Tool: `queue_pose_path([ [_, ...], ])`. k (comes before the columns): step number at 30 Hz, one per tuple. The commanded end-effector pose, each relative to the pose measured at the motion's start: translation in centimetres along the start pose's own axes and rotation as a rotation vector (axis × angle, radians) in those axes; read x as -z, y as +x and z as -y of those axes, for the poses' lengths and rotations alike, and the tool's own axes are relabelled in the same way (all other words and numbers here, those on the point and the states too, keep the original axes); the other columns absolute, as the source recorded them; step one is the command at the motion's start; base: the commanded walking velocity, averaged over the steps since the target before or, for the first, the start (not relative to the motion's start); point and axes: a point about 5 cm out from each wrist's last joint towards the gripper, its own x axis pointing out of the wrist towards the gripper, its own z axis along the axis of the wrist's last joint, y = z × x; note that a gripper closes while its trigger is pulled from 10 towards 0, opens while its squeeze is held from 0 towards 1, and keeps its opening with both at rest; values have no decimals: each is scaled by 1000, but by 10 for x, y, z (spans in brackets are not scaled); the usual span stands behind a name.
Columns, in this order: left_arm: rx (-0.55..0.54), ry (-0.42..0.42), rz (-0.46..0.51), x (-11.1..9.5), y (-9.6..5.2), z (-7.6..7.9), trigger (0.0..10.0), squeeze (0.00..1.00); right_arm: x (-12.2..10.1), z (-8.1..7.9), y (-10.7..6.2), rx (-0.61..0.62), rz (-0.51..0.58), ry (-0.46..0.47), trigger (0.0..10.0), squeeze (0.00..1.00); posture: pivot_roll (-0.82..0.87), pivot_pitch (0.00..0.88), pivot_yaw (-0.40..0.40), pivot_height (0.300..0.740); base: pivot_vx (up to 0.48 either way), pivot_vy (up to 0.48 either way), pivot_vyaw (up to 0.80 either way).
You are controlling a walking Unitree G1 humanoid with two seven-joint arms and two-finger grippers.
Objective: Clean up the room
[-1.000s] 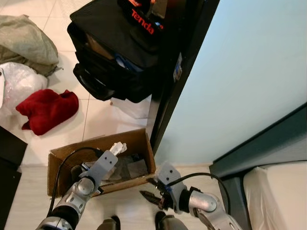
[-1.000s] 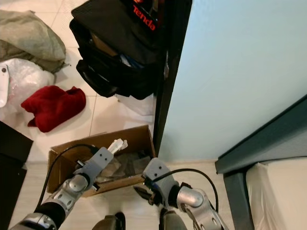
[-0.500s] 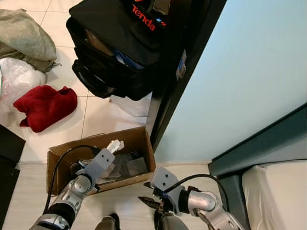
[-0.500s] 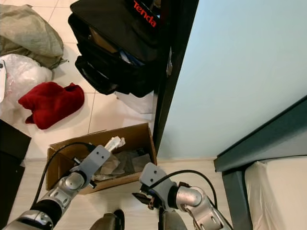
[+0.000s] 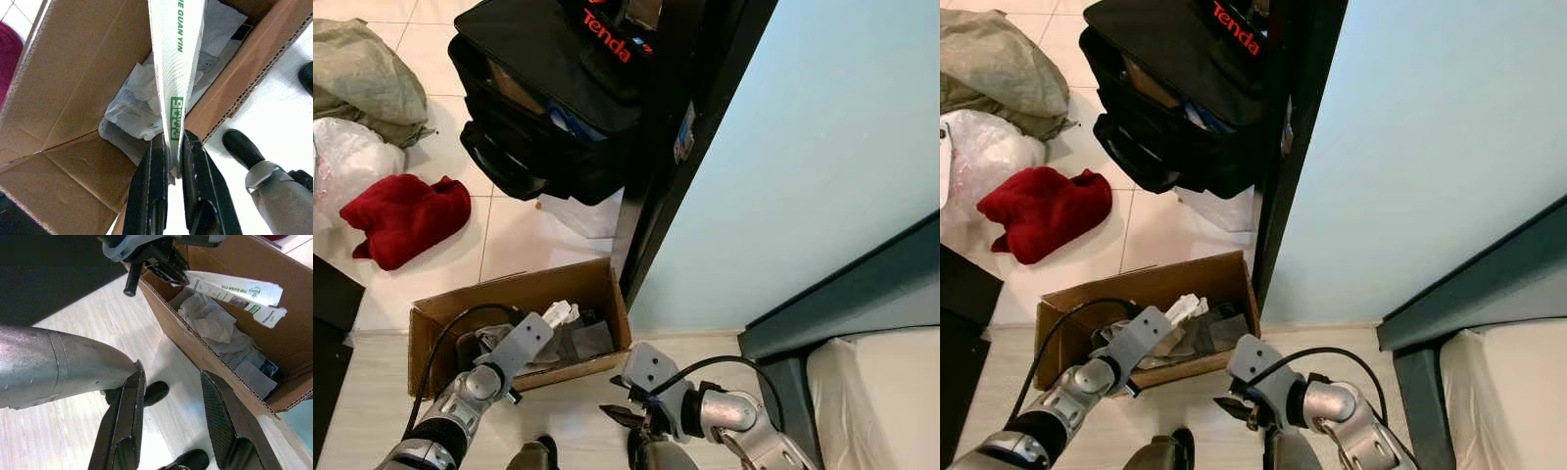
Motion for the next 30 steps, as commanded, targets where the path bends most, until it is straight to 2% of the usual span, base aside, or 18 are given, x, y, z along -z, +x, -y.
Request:
queue_pose_path([
  [1, 54, -2, -47, 15, -3, 15, 10000, 0, 8, -7, 0, -27, -20, 21, 10000, 0, -127, 424, -77, 740, 0, 0, 0],
  [10, 67, -31, -41, 13, -3, 16, 10000, 0, 6, -7, 0, -55, -16, 29, 10000, 0, -127, 419, -78, 740, 0, 0, 0],
  [12, 156, -60, -18, 10, -3, 24, 10000, 0, 7, -10, -1, -92, -23, 24, 10000, 0, -126, 418, -78, 740, 0, 0, 0],
  [17, 182, -66, -22, 11, -3, 26, 10000, 0, 7, -10, -1, -96, -26, 20, 10000, 0, -125, 416, -77, 740, 0, 0, 0],
  [30, 173, -52, -43, 13, -3, 21, 10000, 0, 9, -13, -2, -114, -36, 22, 10000, 0, -128, 417, -74, 740, 0, 0, 0],
])
